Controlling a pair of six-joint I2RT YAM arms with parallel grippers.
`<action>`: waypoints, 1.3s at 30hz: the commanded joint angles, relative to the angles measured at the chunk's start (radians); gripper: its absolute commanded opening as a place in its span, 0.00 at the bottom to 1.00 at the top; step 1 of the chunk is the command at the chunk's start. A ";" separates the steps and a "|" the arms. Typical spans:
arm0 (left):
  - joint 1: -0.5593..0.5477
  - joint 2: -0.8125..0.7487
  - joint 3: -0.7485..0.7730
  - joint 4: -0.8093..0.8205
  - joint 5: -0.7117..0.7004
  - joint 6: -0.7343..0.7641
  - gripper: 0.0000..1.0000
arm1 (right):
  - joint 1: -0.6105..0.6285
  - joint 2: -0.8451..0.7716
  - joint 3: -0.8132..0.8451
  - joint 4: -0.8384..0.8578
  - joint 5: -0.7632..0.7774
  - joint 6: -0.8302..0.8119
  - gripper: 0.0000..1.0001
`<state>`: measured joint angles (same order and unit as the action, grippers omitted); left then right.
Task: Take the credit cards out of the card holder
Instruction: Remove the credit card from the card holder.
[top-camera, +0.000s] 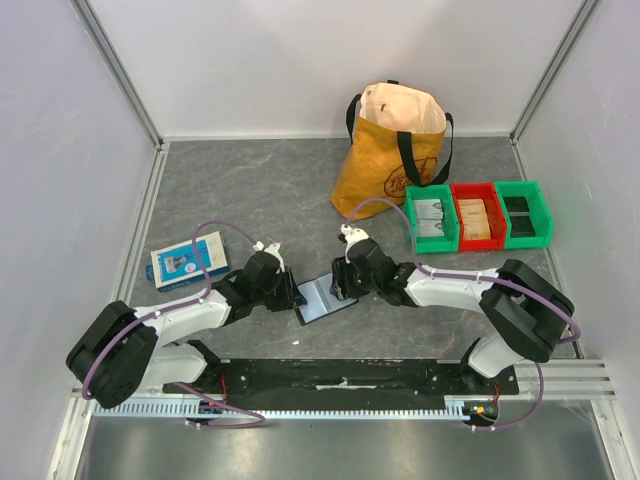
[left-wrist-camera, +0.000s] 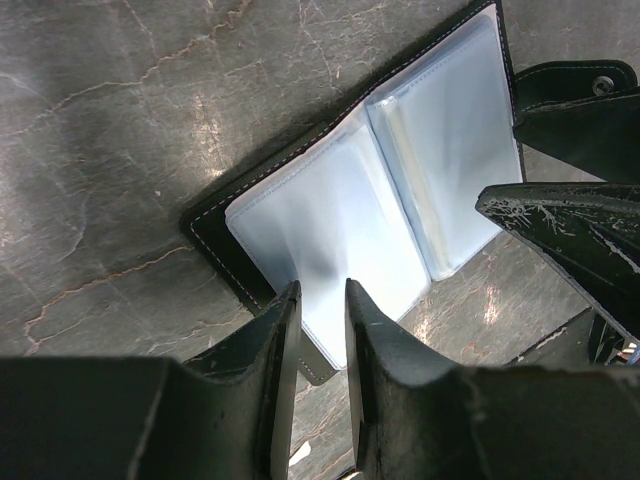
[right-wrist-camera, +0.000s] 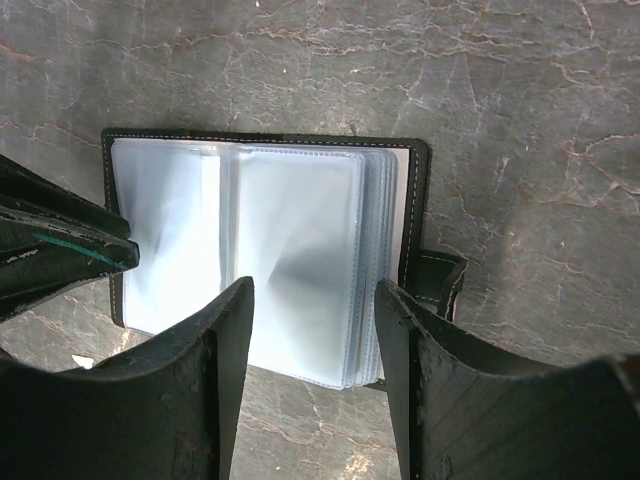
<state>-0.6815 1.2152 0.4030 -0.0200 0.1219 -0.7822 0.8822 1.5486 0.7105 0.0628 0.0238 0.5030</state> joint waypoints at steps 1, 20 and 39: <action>-0.007 0.020 -0.015 -0.052 -0.016 -0.011 0.31 | 0.012 -0.031 0.056 -0.009 0.028 -0.023 0.59; -0.007 0.020 -0.013 -0.051 -0.013 -0.008 0.31 | 0.015 -0.037 0.040 -0.029 0.103 -0.014 0.62; -0.009 0.026 -0.012 -0.049 -0.010 -0.008 0.30 | 0.029 0.021 0.047 -0.011 0.042 -0.024 0.55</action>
<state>-0.6815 1.2175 0.4030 -0.0196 0.1219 -0.7822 0.9062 1.5513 0.7403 0.0299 0.0669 0.4793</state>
